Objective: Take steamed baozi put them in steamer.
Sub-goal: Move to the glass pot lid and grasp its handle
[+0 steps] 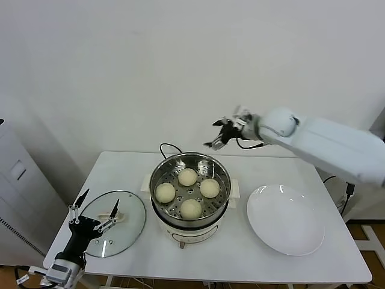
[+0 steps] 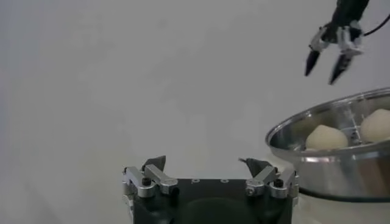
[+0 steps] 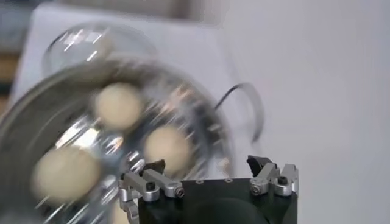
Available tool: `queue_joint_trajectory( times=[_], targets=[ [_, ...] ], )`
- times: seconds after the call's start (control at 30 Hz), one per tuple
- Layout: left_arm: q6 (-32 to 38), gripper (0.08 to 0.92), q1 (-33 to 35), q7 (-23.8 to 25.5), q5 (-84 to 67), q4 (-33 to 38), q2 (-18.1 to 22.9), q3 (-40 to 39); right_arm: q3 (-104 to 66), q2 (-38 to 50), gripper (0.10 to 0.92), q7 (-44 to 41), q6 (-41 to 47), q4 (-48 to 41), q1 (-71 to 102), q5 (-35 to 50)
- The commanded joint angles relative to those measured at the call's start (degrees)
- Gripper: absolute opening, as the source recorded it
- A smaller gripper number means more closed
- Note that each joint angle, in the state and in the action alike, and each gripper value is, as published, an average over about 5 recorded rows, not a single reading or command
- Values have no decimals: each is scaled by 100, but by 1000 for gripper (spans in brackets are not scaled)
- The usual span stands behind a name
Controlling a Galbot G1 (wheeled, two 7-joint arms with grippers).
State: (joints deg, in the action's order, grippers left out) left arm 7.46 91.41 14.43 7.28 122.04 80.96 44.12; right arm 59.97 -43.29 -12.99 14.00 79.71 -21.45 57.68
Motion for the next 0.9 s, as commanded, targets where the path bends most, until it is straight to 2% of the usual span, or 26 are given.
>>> queue_joint_trajectory(
  times=[0.03,0.2,0.4,0.6,0.8,0.9],
  targets=[
    [94,823,-56,-426,477,39,-24,-278,-5768,922,823,2402,-2022,-16,5470,194],
    [260,823,12,-456,759,12,-83,-322,-8026,364,823,2023,-2312,372,7711,-243],
    [673,823,115,-444,1234,-160,-110,-280,-9625,-609,823,1431,-2556,1231,9671,-988],
    [1137,823,161,-502,1604,-511,-134,-108,-10437,-1707,823,1067,-2780,2123,11033,-2009],
    [2145,823,183,-743,2512,-1252,-324,367,-10837,-2472,823,922,-2774,2956,12084,-2161],
    [2659,823,175,-1140,3395,-1751,-443,620,-10901,-2700,823,888,-2738,3135,12333,-2247]
  ],
)
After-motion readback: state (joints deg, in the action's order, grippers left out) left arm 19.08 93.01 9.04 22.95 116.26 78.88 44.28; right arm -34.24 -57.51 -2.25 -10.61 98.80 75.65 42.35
